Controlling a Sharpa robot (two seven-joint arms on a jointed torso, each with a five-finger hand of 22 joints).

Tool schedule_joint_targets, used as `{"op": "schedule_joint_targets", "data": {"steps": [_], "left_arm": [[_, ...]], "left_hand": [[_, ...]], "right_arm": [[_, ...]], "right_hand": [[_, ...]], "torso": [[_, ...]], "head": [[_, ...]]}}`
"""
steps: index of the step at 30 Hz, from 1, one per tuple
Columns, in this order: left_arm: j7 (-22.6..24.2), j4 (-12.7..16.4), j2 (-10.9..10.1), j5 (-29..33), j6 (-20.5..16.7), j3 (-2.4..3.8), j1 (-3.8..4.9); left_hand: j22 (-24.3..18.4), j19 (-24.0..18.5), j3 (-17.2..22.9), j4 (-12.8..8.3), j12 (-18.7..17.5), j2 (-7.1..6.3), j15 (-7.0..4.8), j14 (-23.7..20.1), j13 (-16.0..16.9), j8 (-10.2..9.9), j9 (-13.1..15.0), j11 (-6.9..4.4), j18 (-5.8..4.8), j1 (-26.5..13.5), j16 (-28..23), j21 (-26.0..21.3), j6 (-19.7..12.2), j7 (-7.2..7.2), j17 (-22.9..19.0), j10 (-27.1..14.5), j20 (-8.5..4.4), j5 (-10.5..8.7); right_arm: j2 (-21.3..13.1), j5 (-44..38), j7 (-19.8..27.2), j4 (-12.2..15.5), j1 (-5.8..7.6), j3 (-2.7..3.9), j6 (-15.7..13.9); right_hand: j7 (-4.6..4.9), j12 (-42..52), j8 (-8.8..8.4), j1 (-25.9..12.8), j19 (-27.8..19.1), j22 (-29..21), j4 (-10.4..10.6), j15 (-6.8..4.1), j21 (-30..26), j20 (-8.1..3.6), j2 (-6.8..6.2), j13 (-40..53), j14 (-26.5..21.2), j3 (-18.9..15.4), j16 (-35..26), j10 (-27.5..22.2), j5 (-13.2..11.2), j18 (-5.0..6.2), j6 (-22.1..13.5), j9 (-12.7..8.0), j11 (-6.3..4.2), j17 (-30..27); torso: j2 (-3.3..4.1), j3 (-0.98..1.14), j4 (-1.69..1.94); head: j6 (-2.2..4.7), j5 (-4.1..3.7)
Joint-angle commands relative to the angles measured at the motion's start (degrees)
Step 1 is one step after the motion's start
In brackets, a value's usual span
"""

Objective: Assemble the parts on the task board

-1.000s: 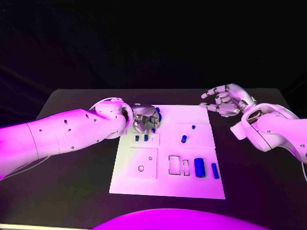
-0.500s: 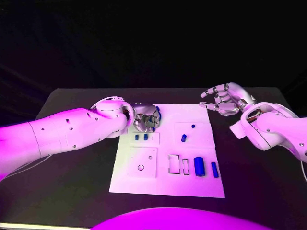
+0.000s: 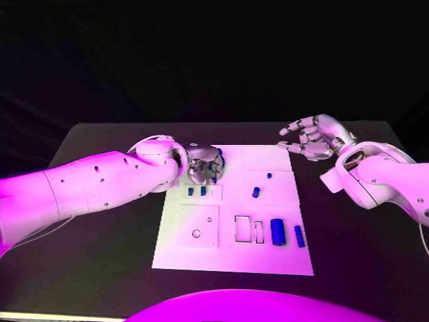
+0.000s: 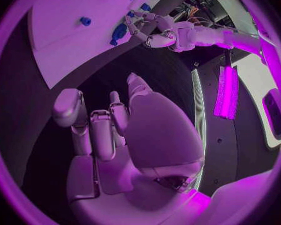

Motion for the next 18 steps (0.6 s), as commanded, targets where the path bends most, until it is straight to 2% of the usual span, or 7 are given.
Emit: {"op": "schedule_joint_targets", "data": {"steps": [1,7,9,13,18], "left_arm": [[-0.7,-0.4,0.3,-1.1,1.9,-0.13,-0.33],[-0.5,-0.8,0.5,-1.5,1.7,-0.16,-0.55],[-0.2,-0.9,0.6,-1.5,1.3,-0.16,-0.59],[0.6,-0.8,0.5,-1.6,-0.3,-0.17,-0.65],[0.5,-0.5,0.1,-0.5,-1.6,-0.13,-0.67]], "left_hand": [[0.1,0.4,0.4,0.0,-0.5,0.1,0.04,0.3,-0.2,-0.3,-0.1,0.17,0.09,-0.6,0.3,0.4,0.3,0.04,0.0,0.3,0.04,-0.31],[0.9,0.9,0.8,-0.5,-0.8,0.22,0.04,0.8,-0.3,-0.5,-0.1,0.17,-0.05,-0.7,0.7,1.0,0.5,0.08,0.6,0.4,0.01,-0.34],[2.5,2.1,1.5,-1.3,-0.8,0.7,-0.28,1.8,-0.3,-0.5,0.0,-0.26,-0.31,-0.8,1.4,2.4,1.2,0.01,1.7,1.8,-0.16,-0.34],[7.5,6.4,3.3,-3.5,-1.6,1.39,-1.47,6.5,-0.4,-0.9,0.5,-1.52,-1.28,-1.1,3.6,6.6,3.7,-0.4,7.0,5.6,-1.15,-0.31],[8.9,7.5,4.3,-4.4,-2.6,1.78,-1.84,8.5,-0.4,-1.4,0.8,-1.8,-1.56,-2.1,4.2,7.8,4.9,-0.47,8.9,7.1,-1.59,-0.15]], "right_arm": [[0.0,-0.5,0.6,0.1,-0.03,0.01,0.6],[-0.1,-0.5,0.6,0.1,-0.03,0.01,0.6],[0.0,-0.5,0.7,0.1,-0.03,0.01,0.5],[0.0,-0.5,0.7,0.1,-0.03,0.01,0.5],[0.1,-0.5,0.7,0.0,-0.03,0.01,0.5]], "right_hand": [[-0.05,-0.2,0.24,0.1,-0.2,0.0,0.1,-0.48,-0.2,-0.12,0.05,-0.1,2.6,0.4,-0.4,-0.2,0.2,0.54,-0.3,-0.1,-0.1,2.7],[-0.05,-0.2,0.24,0.1,-0.2,0.0,0.1,-0.48,-0.2,-0.12,0.05,-0.1,2.6,0.4,-0.4,-0.2,0.2,0.54,-0.3,-0.1,-0.1,2.7],[-0.07,-0.1,0.36,0.2,-0.1,0.0,0.1,-0.51,-0.3,-0.15,0.08,0.0,2.6,0.5,-0.4,-0.1,0.2,0.53,-0.3,-0.1,-0.12,2.8],[-0.07,-0.1,0.36,0.2,-0.1,0.0,0.1,-0.51,-0.3,-0.15,0.08,0.0,2.6,0.5,-0.4,-0.1,0.2,0.53,-0.3,-0.1,-0.12,2.8],[-0.07,-0.1,0.36,0.2,-0.1,0.0,0.1,-0.51,-0.3,-0.15,0.08,0.0,2.6,0.5,-0.4,-0.1,0.2,0.53,-0.3,-0.1,-0.12,2.8]], "torso": [[0.03,-0.02,0.0],[0.04,-0.05,0.02],[0.02,-0.04,0.03],[-0.02,-0.02,0.05],[-0.04,-0.05,0.04]], "head": [[0.03,-0.08],[0.0,-0.13],[0.02,-0.12],[0.07,-0.11],[0.26,-0.1]]}}
